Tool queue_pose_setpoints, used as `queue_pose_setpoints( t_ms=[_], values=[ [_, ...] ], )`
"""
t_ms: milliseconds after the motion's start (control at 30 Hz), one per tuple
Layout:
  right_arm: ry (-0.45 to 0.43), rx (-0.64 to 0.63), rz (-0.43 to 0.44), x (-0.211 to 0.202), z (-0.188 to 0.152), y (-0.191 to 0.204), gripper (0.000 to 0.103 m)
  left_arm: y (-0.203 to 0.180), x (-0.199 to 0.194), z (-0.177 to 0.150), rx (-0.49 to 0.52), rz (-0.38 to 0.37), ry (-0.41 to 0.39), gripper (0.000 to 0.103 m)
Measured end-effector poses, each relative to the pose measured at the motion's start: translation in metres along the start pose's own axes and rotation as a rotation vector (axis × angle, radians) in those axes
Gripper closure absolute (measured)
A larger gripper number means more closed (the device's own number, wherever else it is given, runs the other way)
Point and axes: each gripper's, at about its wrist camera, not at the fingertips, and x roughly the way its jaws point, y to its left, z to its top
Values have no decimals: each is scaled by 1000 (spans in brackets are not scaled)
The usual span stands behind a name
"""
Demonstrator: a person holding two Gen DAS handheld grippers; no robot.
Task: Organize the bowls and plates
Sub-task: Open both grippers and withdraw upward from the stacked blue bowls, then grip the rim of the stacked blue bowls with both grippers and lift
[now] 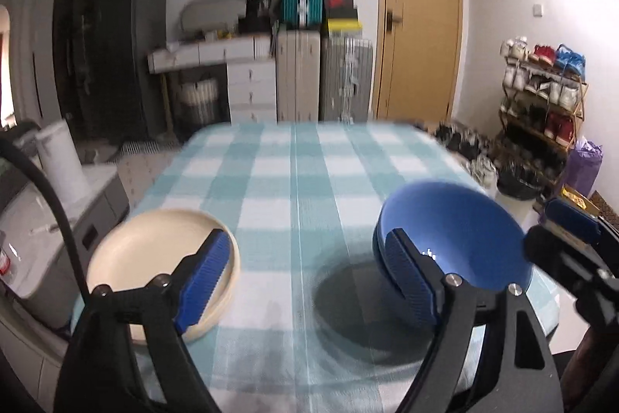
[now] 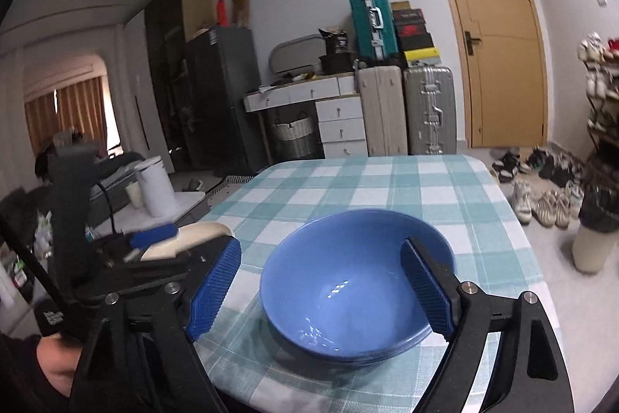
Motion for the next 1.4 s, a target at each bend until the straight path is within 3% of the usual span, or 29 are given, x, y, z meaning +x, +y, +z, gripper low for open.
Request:
queue_pose_setpoints(
  t_ms=[67, 100, 133, 300, 500, 700, 800, 900, 1033, 1200, 1400],
  values=[
    [1, 2, -5, 1, 0, 1, 15, -3, -2, 1, 24, 30, -26, 13],
    [2, 16, -13, 2, 1, -2, 15, -4, -2, 0, 28, 33, -27, 2],
    [2, 28, -17, 2, 1, -4, 15, -5, -2, 0, 33, 36, -32, 0],
    [-31, 107, -62, -6, 2, -21, 2, -10, -4, -1, 39, 22, -47, 0],
    [-20, 190, -64, -7, 3, -39, 2, -14, 1, -2, 39, 23, -17, 0],
    [-10, 181, -76, -7, 3, -39, 2, -16, 7, -2, 33, 27, 7, 0],
    [9, 191, -122, -2, 2, -43, 2, -18, 25, 0, 24, 36, 82, 0],
    [48, 217, -227, 7, 1, -53, 2, -18, 45, 0, -13, 44, 167, 0],
    [108, 280, -245, 23, -1, -73, 2, -24, 61, 4, -36, -2, 230, 0],
    [262, 348, -227, 58, -6, -99, 2, -35, 90, 8, -6, 18, 361, 0],
    [384, 479, -156, 90, -14, -129, 2, -45, 114, 8, -10, -68, 478, 0]
  ],
)
